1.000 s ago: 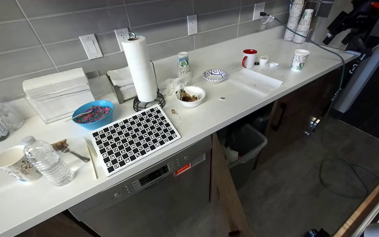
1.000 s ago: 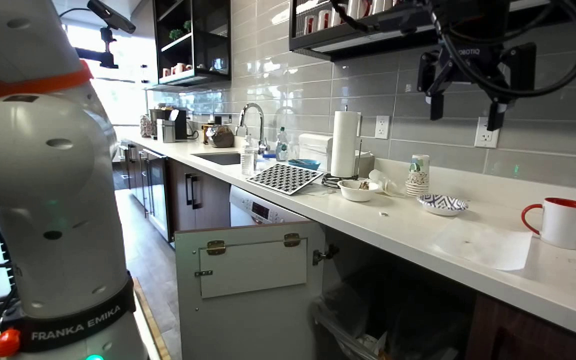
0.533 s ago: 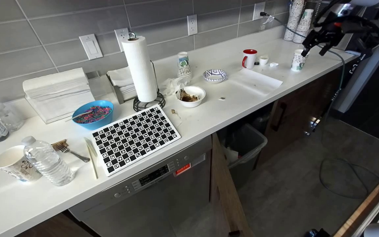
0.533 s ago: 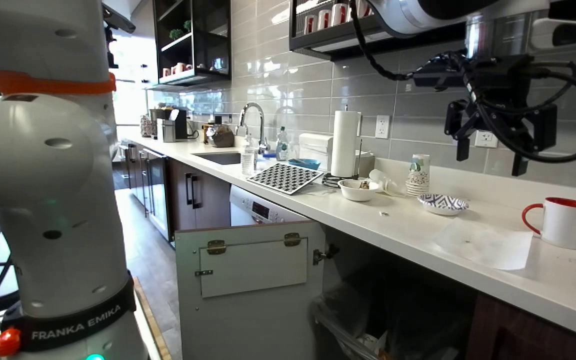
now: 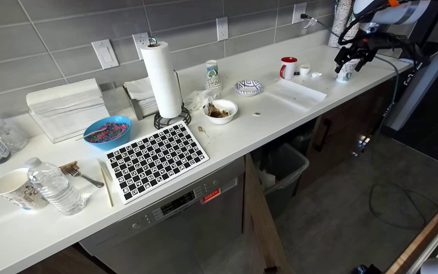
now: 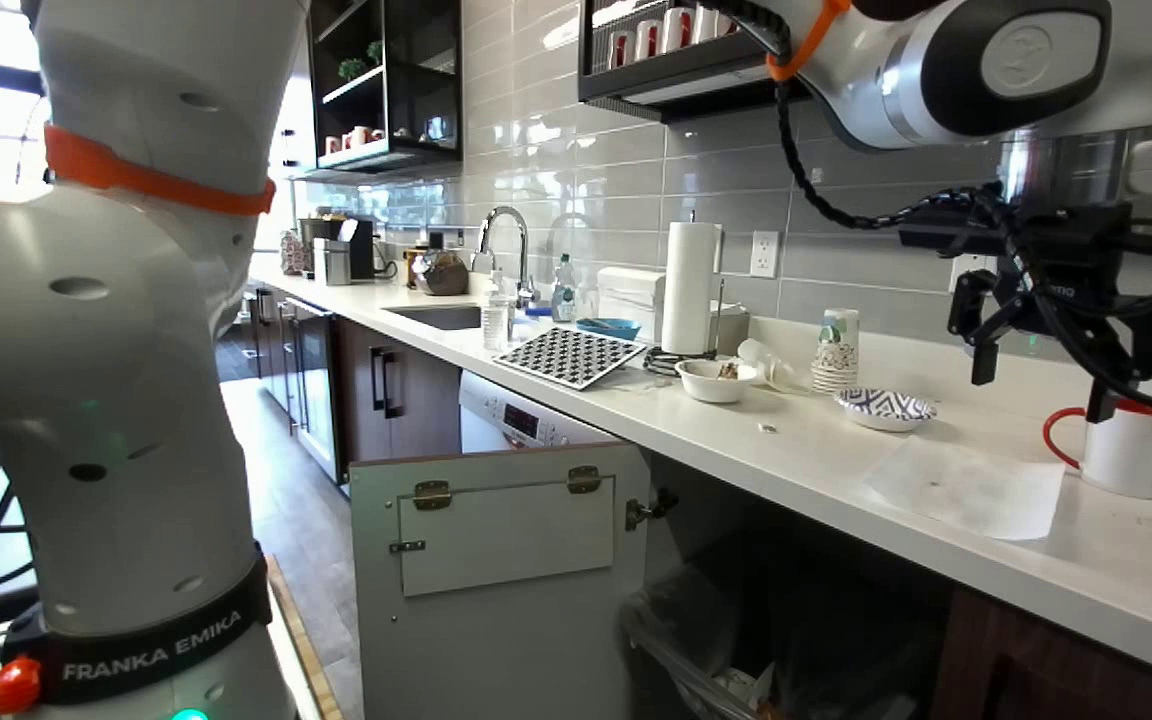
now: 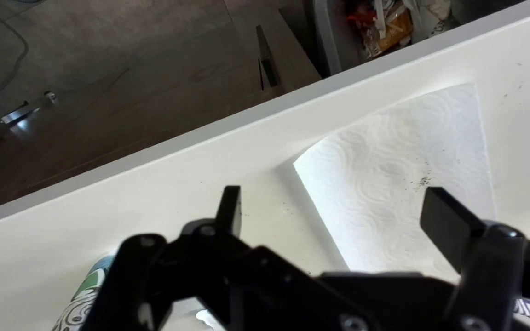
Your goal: Put the paper inside the rubbish bin
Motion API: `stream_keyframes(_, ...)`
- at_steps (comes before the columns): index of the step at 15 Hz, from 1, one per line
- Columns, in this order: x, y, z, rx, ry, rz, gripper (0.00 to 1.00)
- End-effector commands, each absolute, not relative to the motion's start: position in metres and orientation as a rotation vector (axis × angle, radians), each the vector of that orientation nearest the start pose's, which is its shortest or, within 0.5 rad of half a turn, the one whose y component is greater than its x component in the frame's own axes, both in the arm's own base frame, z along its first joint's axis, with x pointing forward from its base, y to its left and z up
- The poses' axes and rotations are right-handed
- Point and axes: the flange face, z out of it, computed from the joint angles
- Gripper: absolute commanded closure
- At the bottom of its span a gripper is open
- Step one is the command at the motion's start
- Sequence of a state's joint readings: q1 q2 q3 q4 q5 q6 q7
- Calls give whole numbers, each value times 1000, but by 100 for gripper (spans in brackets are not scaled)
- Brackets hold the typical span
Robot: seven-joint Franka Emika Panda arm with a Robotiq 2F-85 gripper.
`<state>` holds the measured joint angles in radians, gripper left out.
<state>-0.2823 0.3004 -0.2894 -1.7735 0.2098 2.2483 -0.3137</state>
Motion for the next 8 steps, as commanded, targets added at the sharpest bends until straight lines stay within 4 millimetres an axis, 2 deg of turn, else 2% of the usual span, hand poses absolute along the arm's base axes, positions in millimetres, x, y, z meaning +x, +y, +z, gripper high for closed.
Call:
stream_keyframes(1, 564, -340, 413, -3076, 554, -326, 0)
stream_keyframes(7, 568, -342, 414, -3076, 563, -326, 0)
stream_keyframes(8, 576, -344, 410, -3063, 654, -341, 0)
